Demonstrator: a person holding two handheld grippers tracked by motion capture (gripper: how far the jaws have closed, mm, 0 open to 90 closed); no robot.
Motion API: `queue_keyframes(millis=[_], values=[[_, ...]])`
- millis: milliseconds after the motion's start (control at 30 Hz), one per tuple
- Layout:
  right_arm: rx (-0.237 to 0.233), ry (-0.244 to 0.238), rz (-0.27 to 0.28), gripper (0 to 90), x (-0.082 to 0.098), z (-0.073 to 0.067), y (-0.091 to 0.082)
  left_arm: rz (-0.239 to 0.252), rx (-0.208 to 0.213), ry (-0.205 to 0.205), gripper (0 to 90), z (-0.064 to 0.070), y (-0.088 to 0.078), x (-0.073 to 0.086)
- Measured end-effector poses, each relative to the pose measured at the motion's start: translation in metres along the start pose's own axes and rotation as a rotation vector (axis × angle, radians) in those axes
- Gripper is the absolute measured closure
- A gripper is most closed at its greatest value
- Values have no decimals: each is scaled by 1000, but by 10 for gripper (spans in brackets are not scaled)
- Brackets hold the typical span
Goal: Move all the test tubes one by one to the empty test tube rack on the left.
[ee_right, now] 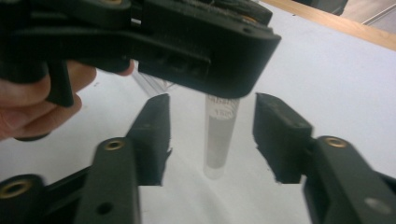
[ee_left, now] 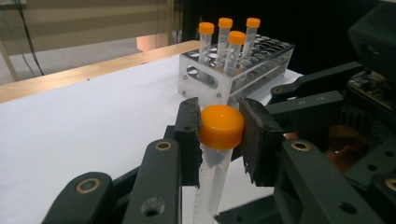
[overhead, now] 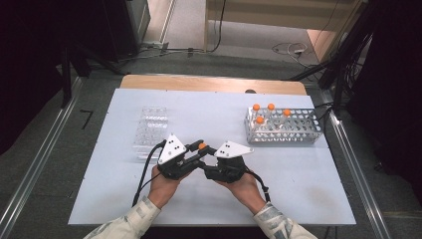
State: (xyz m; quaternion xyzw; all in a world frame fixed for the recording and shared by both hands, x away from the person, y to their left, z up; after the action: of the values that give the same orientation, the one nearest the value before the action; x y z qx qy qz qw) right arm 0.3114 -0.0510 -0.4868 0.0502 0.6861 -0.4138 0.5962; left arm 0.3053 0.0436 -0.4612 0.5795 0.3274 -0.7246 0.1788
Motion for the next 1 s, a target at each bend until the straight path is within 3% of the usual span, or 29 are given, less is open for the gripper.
queue_keyframes(millis=[200,267,467,1000], values=[[22,20,-5,300,0,10,-6,16,-7,-17,696,-4,-4,-3],[36,53,-17,259,3,22,-12,20,-9,-25,696,-6,-5,-4],[84,92,-7,251,10,46,-28,24,-15,-43,697,-9,-7,-5],[207,157,9,257,33,88,-62,37,-28,-49,697,-15,-12,-9]])
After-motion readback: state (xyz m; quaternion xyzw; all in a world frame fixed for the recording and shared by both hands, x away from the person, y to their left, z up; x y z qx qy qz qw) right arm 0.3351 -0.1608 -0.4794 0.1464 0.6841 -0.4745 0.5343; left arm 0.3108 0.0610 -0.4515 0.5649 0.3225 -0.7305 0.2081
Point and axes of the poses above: each handheld gripper's, and its own axes: y roughly forward along the jaws, x roughly out of its underside, z roughly to its right, the point moved 7 cm from there along y, roughly forward along the jaws, and after that the axes turned 6 degrees about x, right-handed, at the moved point
